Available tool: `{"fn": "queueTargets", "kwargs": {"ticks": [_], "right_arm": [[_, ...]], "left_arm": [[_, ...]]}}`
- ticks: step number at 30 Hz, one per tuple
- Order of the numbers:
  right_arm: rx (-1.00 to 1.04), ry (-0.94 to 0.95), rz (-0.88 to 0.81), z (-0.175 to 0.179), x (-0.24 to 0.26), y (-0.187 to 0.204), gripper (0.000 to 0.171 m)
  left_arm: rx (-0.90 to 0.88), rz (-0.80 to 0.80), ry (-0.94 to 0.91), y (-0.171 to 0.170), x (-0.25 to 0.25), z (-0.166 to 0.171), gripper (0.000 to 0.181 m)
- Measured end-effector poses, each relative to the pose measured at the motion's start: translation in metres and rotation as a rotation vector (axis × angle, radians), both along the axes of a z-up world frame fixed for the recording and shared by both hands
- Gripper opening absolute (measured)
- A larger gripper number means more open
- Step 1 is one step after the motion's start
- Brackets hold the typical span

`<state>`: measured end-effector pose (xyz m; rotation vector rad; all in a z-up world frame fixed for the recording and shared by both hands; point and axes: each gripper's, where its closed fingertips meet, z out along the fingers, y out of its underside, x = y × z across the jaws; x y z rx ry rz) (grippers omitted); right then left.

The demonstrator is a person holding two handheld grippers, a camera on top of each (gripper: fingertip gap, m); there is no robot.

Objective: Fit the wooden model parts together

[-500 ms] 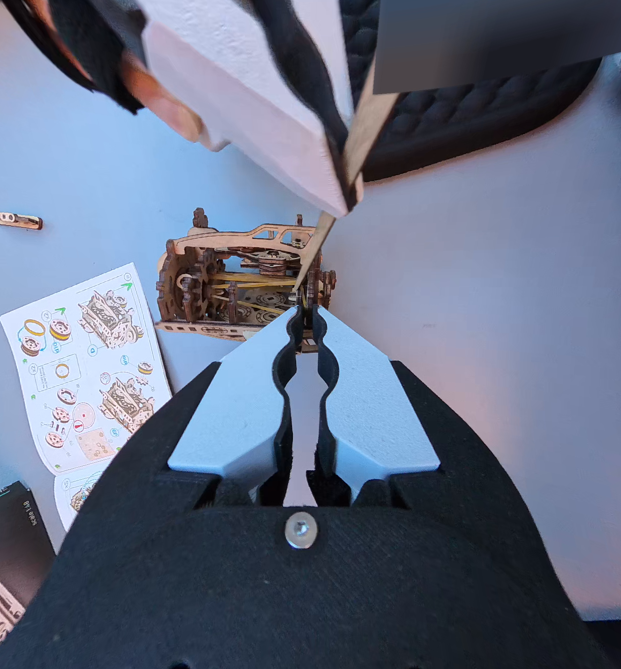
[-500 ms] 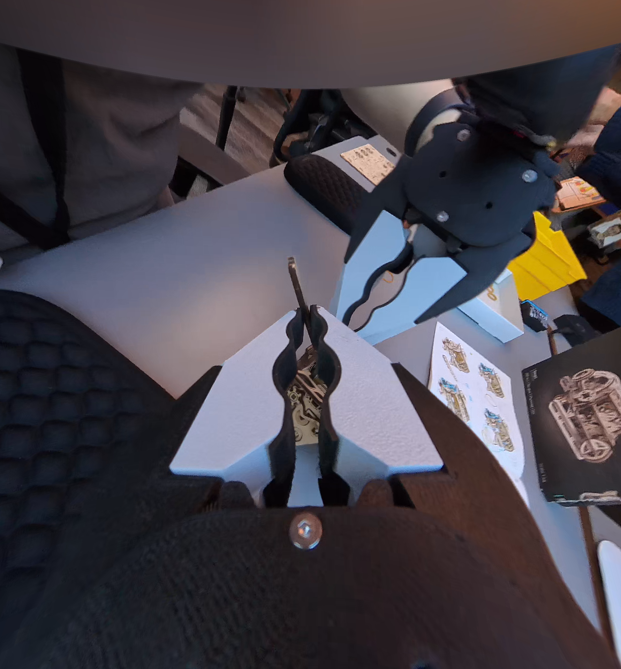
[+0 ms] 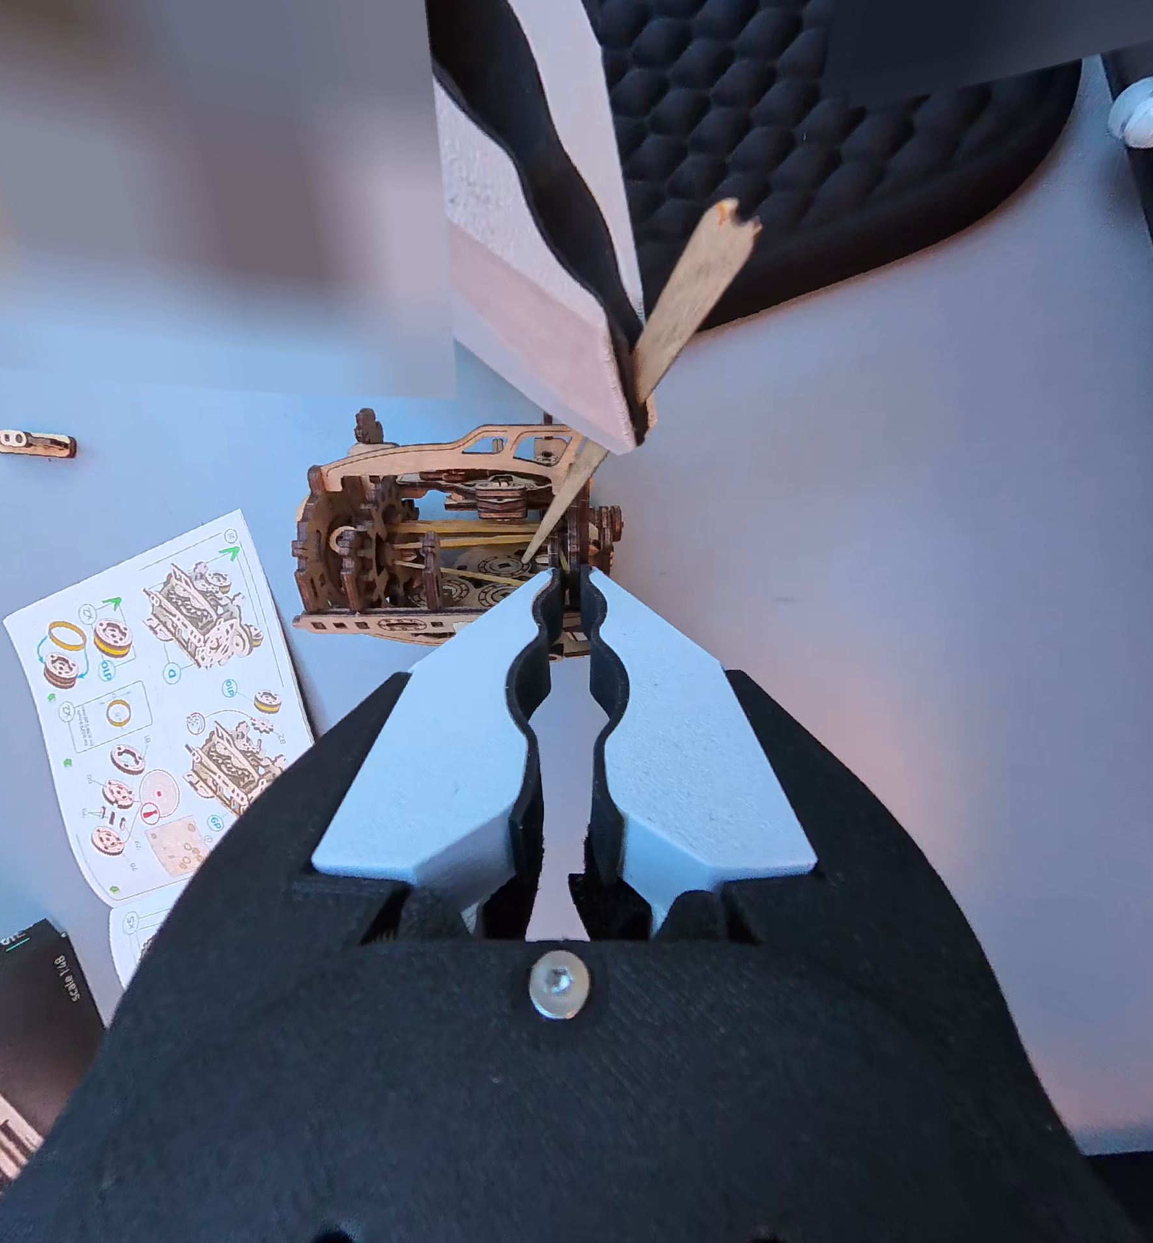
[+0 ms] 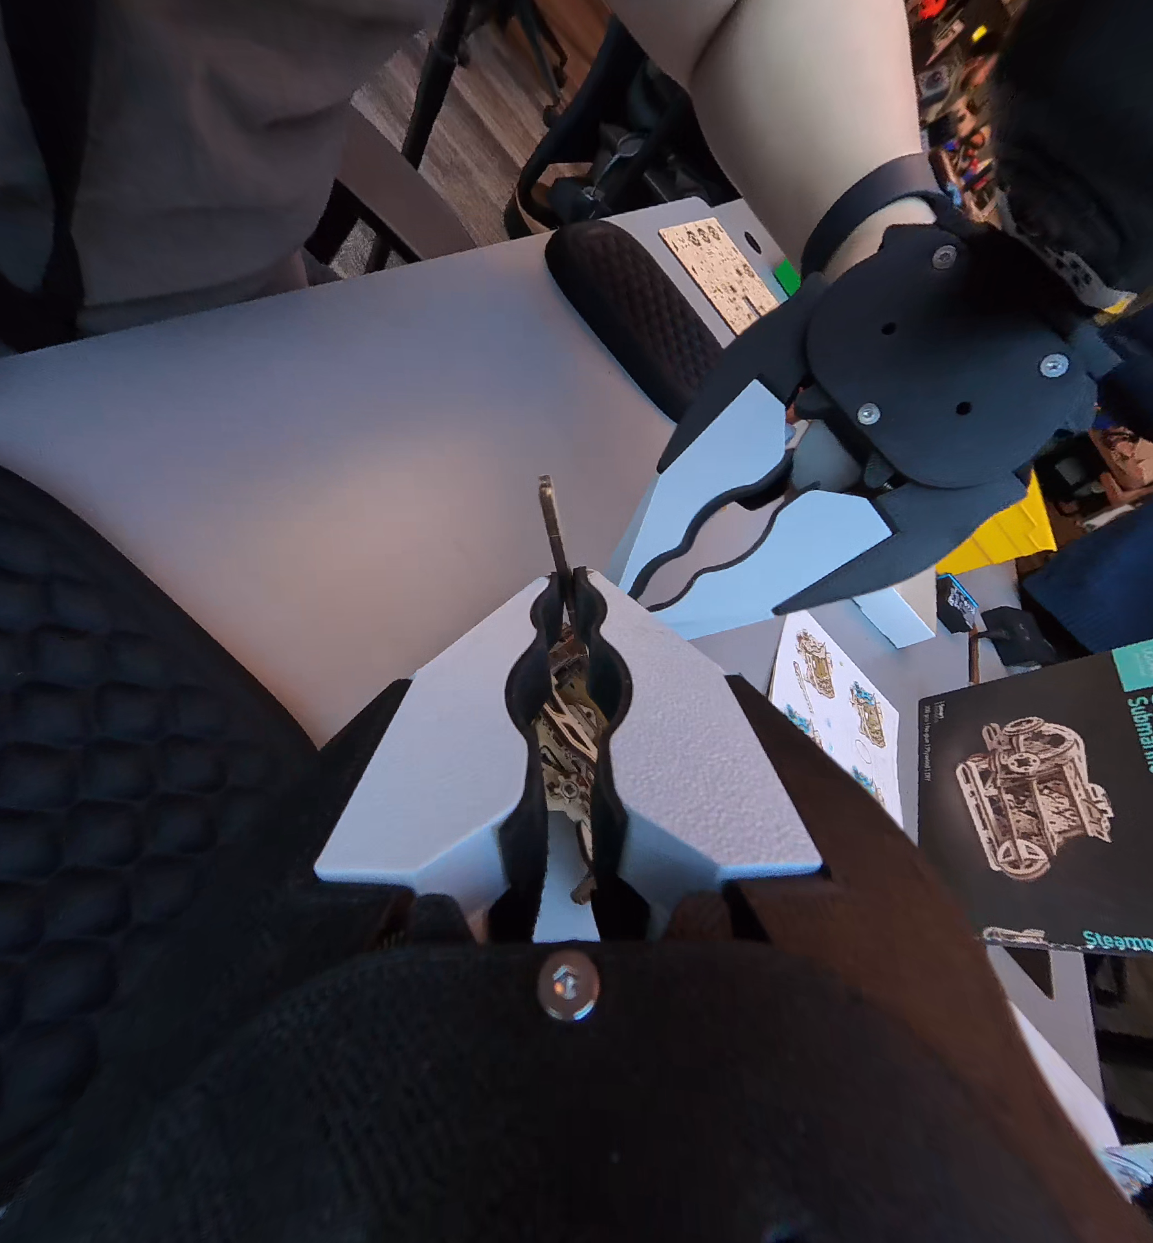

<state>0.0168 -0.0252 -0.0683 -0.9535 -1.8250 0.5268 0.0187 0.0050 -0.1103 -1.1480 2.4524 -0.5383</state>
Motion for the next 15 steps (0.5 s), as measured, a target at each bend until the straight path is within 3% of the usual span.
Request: {"fn": "queueTargets", "kwargs": {"ticks": [6, 15], "right_arm": [[-0.005, 0.106, -0.031, 0.017, 0.002, 0.004, 0.000], [-0.293, 0.257, -0.035, 0.035, 0.015, 0.013, 0.000]], "left_arm": [[0.012, -0.007, -0.015, 0.000, 0.001, 0.000, 0.002], [0.017, -0.012, -0.012, 0.000, 0.002, 0.001, 0.001]]}}
